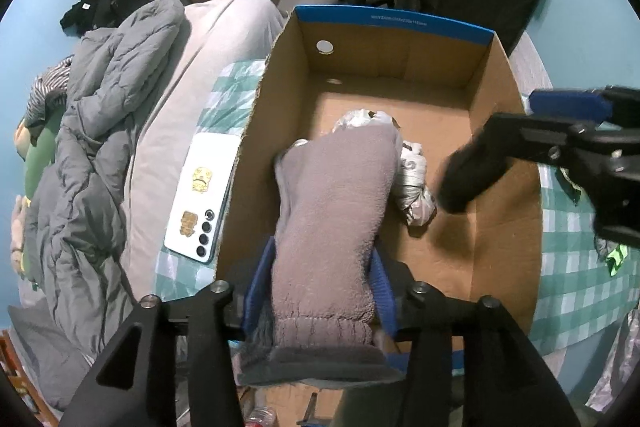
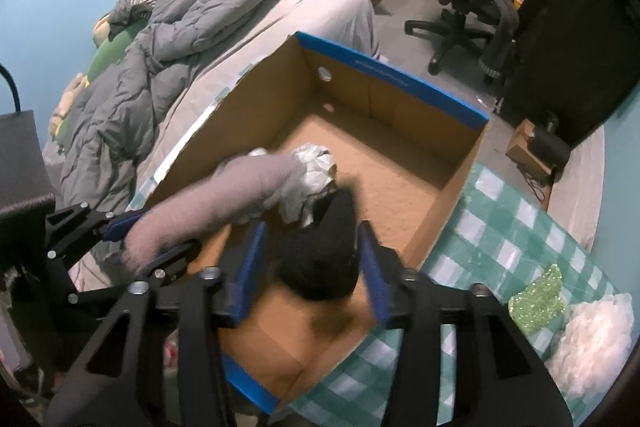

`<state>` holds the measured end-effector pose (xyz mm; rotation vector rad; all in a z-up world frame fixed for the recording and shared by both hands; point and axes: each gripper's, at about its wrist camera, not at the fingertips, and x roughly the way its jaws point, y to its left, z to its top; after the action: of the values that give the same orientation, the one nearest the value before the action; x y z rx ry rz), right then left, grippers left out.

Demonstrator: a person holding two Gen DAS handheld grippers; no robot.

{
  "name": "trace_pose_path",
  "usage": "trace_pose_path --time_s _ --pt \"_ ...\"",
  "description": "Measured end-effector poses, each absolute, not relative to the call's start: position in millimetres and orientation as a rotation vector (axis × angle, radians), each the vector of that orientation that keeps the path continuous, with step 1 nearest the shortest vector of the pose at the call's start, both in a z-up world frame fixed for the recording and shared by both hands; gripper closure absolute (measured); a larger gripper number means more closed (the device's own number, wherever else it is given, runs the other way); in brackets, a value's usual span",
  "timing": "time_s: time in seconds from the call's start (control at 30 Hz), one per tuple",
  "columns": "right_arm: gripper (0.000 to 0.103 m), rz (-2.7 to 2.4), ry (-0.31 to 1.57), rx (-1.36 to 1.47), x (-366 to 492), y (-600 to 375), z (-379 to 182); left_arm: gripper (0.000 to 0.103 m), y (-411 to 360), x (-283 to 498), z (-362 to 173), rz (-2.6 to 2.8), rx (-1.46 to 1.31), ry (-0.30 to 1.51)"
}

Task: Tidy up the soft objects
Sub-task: 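Open both grippers to drop the socks into the cardboard box, then withdraw both tools from the box toward the grey sock and green cloth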

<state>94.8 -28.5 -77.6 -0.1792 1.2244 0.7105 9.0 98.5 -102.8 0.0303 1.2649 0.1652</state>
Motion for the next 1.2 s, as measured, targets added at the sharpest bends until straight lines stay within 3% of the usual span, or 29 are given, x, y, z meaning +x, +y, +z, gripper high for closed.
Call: trace_pose_path --time_s 0.13,0.3,0.57,1.2 --pt "0.039 0.691 1.213 -0.182 98 -36 -72 0.043 99 8 -100 0.174 0.044 1.257" --pt "0.036 0.663 1.202 -0.190 102 -45 -67 0.042 97 7 -95 0.175 0.050 1.245" --pt "0.032 0.626 1.191 -0.191 101 -66 -60 0.030 90 6 -81 0.170 0.045 1.215" --pt "0.031 0.533 1.181 -0.188 81 -120 -50 0.027 47 2 -51 0.094 0.068 1.172"
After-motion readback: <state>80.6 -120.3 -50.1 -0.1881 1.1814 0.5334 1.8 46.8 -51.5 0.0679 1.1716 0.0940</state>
